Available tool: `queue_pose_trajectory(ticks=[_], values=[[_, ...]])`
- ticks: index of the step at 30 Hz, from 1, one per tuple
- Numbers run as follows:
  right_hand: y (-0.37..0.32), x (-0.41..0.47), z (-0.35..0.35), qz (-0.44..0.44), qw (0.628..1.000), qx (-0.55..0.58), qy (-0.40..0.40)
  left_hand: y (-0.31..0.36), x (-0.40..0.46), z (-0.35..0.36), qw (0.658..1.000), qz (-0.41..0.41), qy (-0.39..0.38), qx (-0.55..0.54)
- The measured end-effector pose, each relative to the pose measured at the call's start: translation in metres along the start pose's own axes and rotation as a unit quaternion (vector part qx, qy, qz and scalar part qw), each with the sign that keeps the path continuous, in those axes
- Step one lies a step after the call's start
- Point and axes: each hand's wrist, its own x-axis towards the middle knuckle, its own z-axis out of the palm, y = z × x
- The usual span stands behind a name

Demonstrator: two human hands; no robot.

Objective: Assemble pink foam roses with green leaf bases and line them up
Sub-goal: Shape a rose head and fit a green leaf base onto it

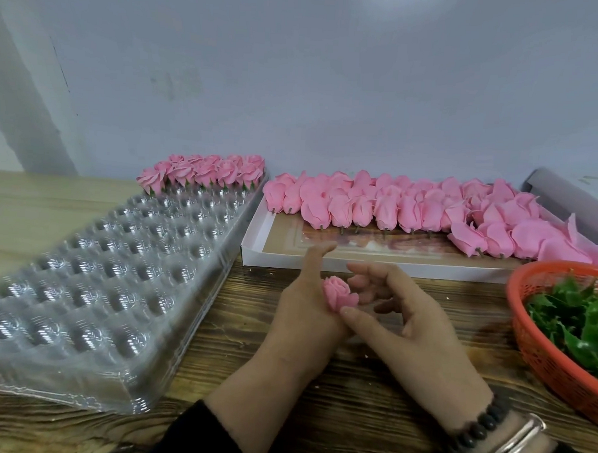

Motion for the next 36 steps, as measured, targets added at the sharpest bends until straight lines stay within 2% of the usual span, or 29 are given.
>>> queue_pose_trajectory(ticks=[2,5,9,13,18,22,27,32,36], values=[[-0.002,0.001,-0.002,0.009,0.999,0.021,-0.035,0.0,-0.001,0.002,0.999,-0.01,-0.037,-0.035],[-0.004,0.004,-0.008,0.015,0.996,0.046,-0.071,0.0,-0.001,0.002,0.998,-0.002,-0.057,-0.008],[-0.006,0.006,-0.016,0.027,0.992,0.062,-0.103,0.0,-0.002,-0.002,0.992,-0.022,-0.114,-0.044],[-0.007,0.007,-0.02,0.032,0.984,0.065,-0.162,-0.001,-0.001,-0.005,0.987,-0.036,-0.158,-0.016],[-0.008,0.006,-0.019,0.038,0.98,0.092,-0.17,-0.007,-0.001,-0.007,0.977,-0.033,-0.205,-0.038],[-0.004,0.007,-0.02,0.048,0.987,0.097,-0.119,-0.006,-0.002,-0.008,0.979,-0.011,-0.193,-0.07],[0.006,0.01,-0.022,0.091,0.978,0.19,0.001,-0.005,-0.001,-0.012,0.992,0.011,-0.107,-0.073],[0.011,0.012,-0.021,0.109,0.964,0.239,0.046,-0.007,0.002,-0.009,0.986,-0.015,-0.027,-0.166],[0.011,0.01,-0.02,0.114,0.968,0.222,0.032,-0.002,-0.001,-0.008,0.995,0.035,-0.055,-0.075]])
